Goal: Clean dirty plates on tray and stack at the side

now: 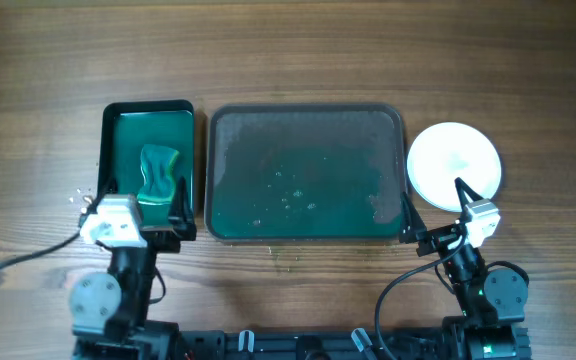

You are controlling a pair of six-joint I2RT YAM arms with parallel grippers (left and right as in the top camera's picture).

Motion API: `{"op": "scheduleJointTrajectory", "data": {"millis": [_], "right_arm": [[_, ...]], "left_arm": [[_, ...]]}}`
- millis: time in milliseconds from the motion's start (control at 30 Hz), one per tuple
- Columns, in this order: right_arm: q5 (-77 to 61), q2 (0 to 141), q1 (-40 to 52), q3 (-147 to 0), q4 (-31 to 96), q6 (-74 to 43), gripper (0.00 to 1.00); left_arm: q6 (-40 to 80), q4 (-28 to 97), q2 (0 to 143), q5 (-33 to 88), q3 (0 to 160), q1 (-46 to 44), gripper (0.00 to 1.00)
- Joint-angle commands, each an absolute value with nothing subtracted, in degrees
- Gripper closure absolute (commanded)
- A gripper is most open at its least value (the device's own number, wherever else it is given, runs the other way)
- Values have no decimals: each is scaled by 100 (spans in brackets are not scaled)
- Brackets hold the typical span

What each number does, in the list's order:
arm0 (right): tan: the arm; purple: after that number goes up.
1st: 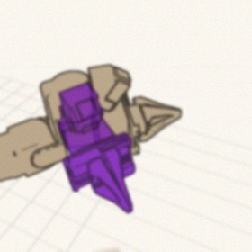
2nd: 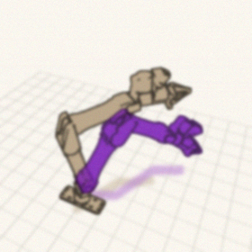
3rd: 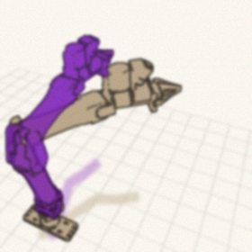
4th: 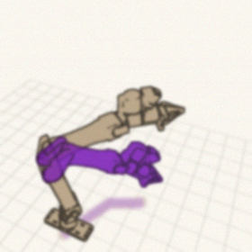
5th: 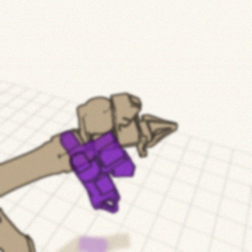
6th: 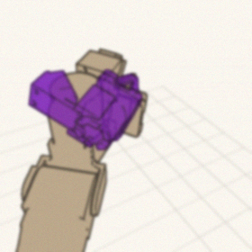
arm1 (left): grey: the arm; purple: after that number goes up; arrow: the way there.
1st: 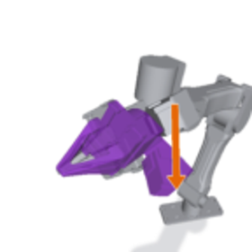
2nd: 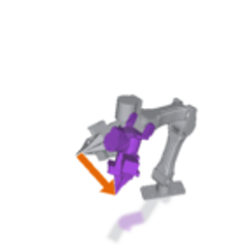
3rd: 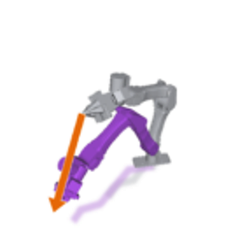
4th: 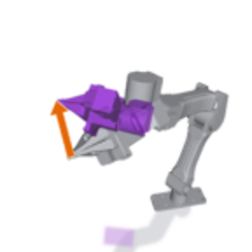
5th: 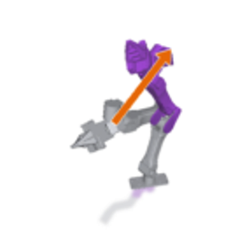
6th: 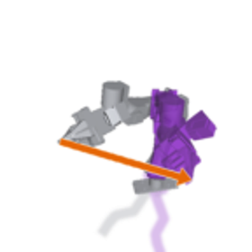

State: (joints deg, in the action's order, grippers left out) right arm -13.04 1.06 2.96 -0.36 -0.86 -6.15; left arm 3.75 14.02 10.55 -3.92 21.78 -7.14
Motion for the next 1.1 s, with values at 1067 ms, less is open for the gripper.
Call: {"op": "scheduleJointTrajectory", "data": {"millis": [1067], "right_arm": [[-1317, 102, 320, -32, -102, -639, 0]], "left_arm": [[950, 419, 19, -23, 32, -196, 0]]}}
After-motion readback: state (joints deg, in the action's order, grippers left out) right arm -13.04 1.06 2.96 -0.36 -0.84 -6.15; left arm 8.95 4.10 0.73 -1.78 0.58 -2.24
